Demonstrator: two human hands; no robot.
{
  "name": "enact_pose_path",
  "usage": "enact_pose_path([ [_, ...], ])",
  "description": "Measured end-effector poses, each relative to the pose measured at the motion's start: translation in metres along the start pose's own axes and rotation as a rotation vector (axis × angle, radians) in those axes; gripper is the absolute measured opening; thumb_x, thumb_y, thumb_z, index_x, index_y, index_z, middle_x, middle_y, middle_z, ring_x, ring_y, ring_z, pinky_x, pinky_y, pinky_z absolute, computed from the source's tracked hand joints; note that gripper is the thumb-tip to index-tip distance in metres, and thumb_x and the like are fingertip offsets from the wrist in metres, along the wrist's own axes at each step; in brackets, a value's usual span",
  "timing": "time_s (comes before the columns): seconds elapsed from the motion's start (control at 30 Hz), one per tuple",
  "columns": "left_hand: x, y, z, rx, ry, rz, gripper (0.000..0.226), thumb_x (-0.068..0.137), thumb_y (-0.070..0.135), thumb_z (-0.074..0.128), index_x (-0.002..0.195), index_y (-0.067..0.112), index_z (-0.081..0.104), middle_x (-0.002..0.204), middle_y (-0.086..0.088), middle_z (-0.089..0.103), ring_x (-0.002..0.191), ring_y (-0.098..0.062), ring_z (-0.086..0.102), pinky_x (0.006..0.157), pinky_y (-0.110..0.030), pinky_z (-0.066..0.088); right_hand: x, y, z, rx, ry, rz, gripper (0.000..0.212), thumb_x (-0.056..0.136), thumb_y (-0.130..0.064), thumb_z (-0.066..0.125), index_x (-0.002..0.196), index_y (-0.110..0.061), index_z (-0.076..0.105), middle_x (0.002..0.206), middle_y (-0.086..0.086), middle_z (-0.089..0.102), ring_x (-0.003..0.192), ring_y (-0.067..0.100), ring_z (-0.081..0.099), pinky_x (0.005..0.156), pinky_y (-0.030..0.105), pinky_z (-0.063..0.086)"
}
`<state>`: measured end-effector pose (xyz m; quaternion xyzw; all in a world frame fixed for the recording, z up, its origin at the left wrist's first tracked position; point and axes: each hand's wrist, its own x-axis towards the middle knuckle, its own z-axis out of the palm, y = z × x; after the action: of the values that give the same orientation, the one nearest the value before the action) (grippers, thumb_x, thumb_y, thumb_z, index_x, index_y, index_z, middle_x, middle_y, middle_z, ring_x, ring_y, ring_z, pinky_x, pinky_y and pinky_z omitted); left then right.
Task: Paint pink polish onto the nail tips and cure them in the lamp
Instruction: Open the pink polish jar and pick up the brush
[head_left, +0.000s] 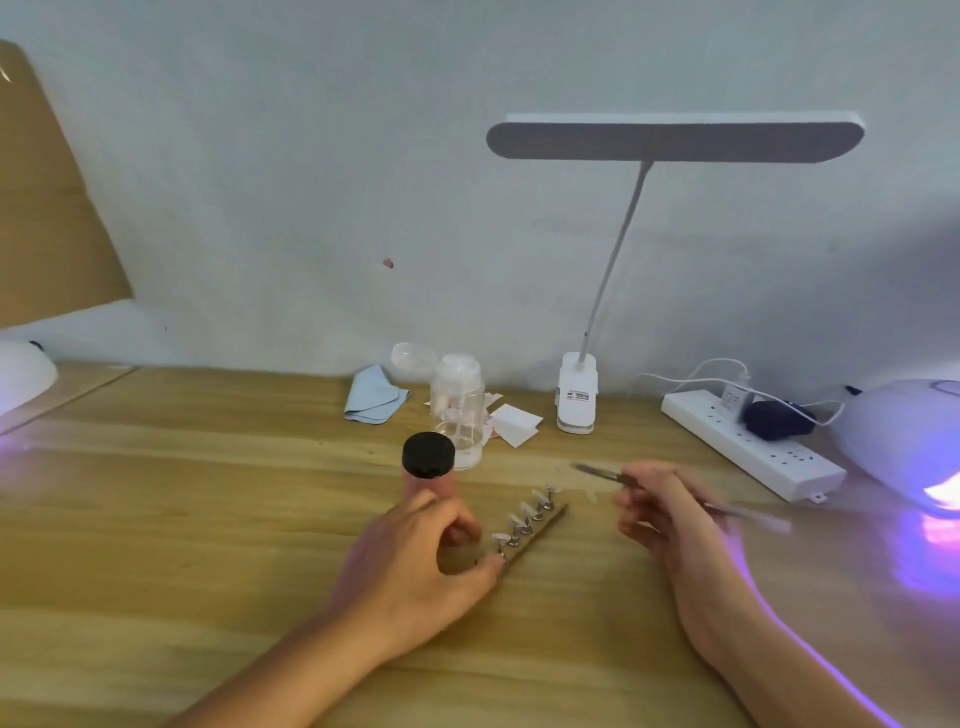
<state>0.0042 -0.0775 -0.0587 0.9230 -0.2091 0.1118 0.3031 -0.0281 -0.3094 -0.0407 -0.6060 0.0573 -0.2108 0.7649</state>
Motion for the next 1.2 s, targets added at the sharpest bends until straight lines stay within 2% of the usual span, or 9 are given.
enact_pose_path([
  [0.1, 0.000, 0.000, 0.003, -0.012, 0.019, 0.017, 0.012, 0.078, 0.051, 0.065, 0.081, 0.040, 0.061, 0.094, 0.029, 0.054, 0.084, 0.014, 0.049, 0.061, -0.008, 0.035, 0.002, 0.002, 0.001, -0.051, 0.029, 0.006, 0.018, 0.089, -0.012, 0.063, 0.072, -0.019, 0.061, 0.060, 0.000, 0.051, 0.054, 0.012, 0.043, 0.056, 0.025, 0.039],
  [0.3, 0.003, -0.008, 0.006, -0.028, 0.074, 0.002, 0.004, 0.087, 0.034, 0.064, 0.091, 0.036, 0.065, 0.089, 0.025, 0.056, 0.085, 0.016, 0.049, 0.065, -0.006, 0.036, 0.001, 0.004, -0.001, -0.045, 0.012, 0.005, 0.014, 0.089, -0.008, 0.059, 0.078, -0.016, 0.059, 0.063, 0.004, 0.056, 0.052, 0.012, 0.047, 0.056, 0.026, 0.042],
  [0.47, 0.003, -0.009, 0.008, -0.038, 0.073, 0.010, 0.016, 0.084, 0.048, 0.063, 0.096, 0.039, 0.064, 0.092, 0.028, 0.054, 0.091, 0.012, 0.049, 0.065, -0.009, 0.035, -0.002, 0.001, 0.001, -0.052, 0.000, 0.001, 0.021, 0.088, -0.004, 0.057, 0.072, -0.017, 0.059, 0.066, 0.006, 0.060, 0.058, 0.015, 0.049, 0.061, 0.029, 0.044],
  [0.57, 0.002, -0.009, 0.008, -0.006, 0.040, 0.008, 0.023, 0.080, 0.051, 0.067, 0.100, 0.041, 0.064, 0.093, 0.027, 0.054, 0.088, 0.013, 0.047, 0.066, -0.008, 0.035, -0.005, 0.003, 0.000, -0.085, 0.001, -0.069, 0.014, 0.093, -0.007, 0.053, 0.086, -0.015, 0.063, 0.073, 0.005, 0.069, 0.060, 0.017, 0.053, 0.059, 0.026, 0.049],
  [0.63, 0.002, -0.009, 0.006, -0.020, 0.052, 0.004, 0.022, 0.081, 0.045, 0.070, 0.102, 0.040, 0.064, 0.095, 0.027, 0.054, 0.086, 0.010, 0.048, 0.066, -0.009, 0.035, -0.006, 0.006, 0.002, -0.189, -0.010, -0.168, 0.019, 0.100, -0.014, 0.049, 0.099, -0.023, 0.066, 0.085, 0.005, 0.074, 0.062, 0.017, 0.060, 0.062, 0.026, 0.055],
  [0.73, 0.004, -0.008, 0.002, -0.075, 0.071, -0.016, 0.022, 0.080, 0.035, 0.072, 0.098, 0.043, 0.063, 0.097, 0.026, 0.054, 0.085, 0.008, 0.049, 0.064, -0.008, 0.036, -0.009, 0.009, 0.006, -0.475, -0.044, -0.311, 0.018, 0.097, -0.012, 0.054, 0.098, -0.027, 0.064, 0.089, -0.007, 0.073, 0.077, 0.011, 0.068, 0.076, 0.030, 0.057],
  [0.87, 0.004, -0.009, 0.003, -0.133, 0.054, -0.046, 0.023, 0.080, 0.030, 0.073, 0.097, 0.043, 0.063, 0.096, 0.024, 0.055, 0.083, 0.008, 0.049, 0.066, -0.006, 0.036, -0.012, 0.017, 0.009, -0.951, -0.234, -0.312, 0.033, 0.084, -0.009, 0.067, 0.102, -0.031, 0.049, 0.098, -0.017, 0.064, 0.096, 0.003, 0.061, 0.084, 0.034, 0.052],
  [1.0, 0.003, -0.011, 0.007, -0.144, 0.062, -0.048, 0.023, 0.081, 0.029, 0.073, 0.097, 0.042, 0.064, 0.097, 0.025, 0.054, 0.084, 0.009, 0.049, 0.066, -0.005, 0.035, -0.012, 0.018, 0.009, -0.992, -0.278, -0.263, 0.040, 0.082, -0.010, 0.068, 0.105, -0.031, 0.043, 0.100, -0.018, 0.061, 0.101, 0.001, 0.058, 0.086, 0.029, 0.050],
  [1.2, 0.005, -0.010, 0.005, -0.131, 0.058, -0.059, 0.022, 0.079, 0.031, 0.072, 0.096, 0.042, 0.064, 0.097, 0.023, 0.056, 0.083, 0.009, 0.048, 0.067, -0.007, 0.034, -0.011, 0.010, 0.007, -1.004, -0.056, -0.334, 0.037, 0.081, -0.001, 0.059, 0.103, -0.028, 0.046, 0.093, -0.021, 0.064, 0.093, 0.008, 0.060, 0.079, 0.031, 0.046],
])
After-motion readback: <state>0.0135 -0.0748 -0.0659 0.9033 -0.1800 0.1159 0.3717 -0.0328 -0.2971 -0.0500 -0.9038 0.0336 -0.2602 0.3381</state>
